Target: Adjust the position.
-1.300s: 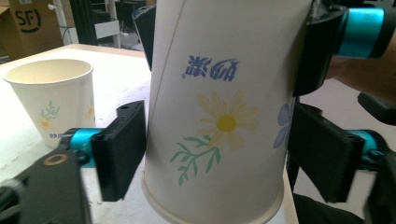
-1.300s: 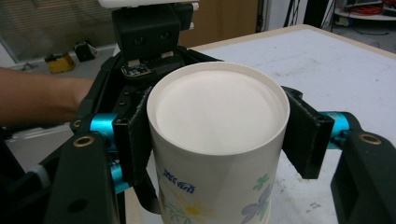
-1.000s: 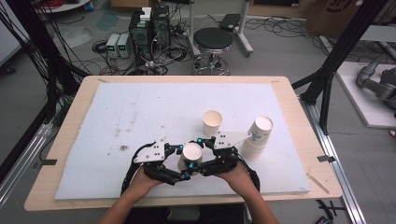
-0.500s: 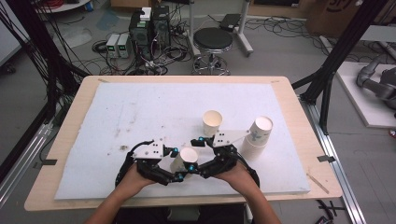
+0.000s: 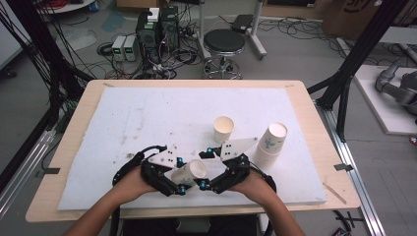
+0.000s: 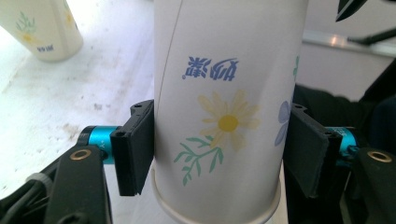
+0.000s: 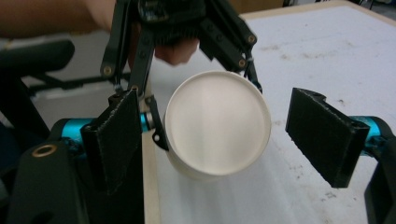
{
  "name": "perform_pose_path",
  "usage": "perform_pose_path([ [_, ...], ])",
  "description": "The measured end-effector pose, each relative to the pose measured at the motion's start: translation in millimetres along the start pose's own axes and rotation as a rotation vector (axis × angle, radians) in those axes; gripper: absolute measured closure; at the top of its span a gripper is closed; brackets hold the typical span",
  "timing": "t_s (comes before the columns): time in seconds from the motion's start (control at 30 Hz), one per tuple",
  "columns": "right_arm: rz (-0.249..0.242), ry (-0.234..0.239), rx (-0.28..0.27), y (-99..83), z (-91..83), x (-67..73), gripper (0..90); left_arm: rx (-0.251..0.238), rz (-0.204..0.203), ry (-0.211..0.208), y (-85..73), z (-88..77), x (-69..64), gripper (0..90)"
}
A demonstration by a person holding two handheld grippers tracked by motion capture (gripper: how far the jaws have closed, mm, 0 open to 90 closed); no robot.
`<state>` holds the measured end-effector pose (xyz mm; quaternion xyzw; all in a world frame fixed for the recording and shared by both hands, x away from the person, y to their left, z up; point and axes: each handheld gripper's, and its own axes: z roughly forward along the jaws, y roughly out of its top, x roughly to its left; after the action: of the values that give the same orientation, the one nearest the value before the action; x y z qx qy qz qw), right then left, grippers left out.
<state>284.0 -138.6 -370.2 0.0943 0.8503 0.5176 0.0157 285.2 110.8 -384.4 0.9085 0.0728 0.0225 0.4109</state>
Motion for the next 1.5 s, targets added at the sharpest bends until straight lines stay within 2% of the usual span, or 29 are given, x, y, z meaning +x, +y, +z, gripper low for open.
perform_pose_path([
  [0.4,-0.088,0.023,0.137,3.7,9.6,-2.1,19.2,0.168,0.066,0.005,15.1,-2.2,-0.6,32.0],
  [0.77,-0.139,0.046,0.203,8.1,22.6,-1.3,19.5,0.272,0.091,-0.052,24.8,0.9,1.3,32.0],
  [0.87,-0.157,0.058,0.231,8.4,27.4,-0.2,20.3,0.289,0.094,-0.067,25.0,3.1,1.3,32.0],
  [0.93,-0.175,0.072,0.253,8.5,30.1,0.3,26.0,0.304,0.095,-0.079,24.6,4.5,0.7,32.3],
  [1.1,-0.199,0.085,0.288,7.8,33.6,1.2,28.2,0.314,0.1,-0.091,24.3,6.1,0.4,32.4],
  [1.23,-0.216,0.093,0.291,7.9,34.4,1.0,35.4,0.326,0.104,-0.098,24.2,7.2,0.7,32.3],
  [1.4,-0.224,0.109,0.3,7.6,34.7,1.1,36.7,0.325,0.111,-0.105,24.1,7.3,0.2,32.3],
  [1.5,-0.221,0.107,0.294,7.5,34.0,0.7,37.0,0.296,0.117,-0.101,22.6,6.0,0.2,30.6],
])
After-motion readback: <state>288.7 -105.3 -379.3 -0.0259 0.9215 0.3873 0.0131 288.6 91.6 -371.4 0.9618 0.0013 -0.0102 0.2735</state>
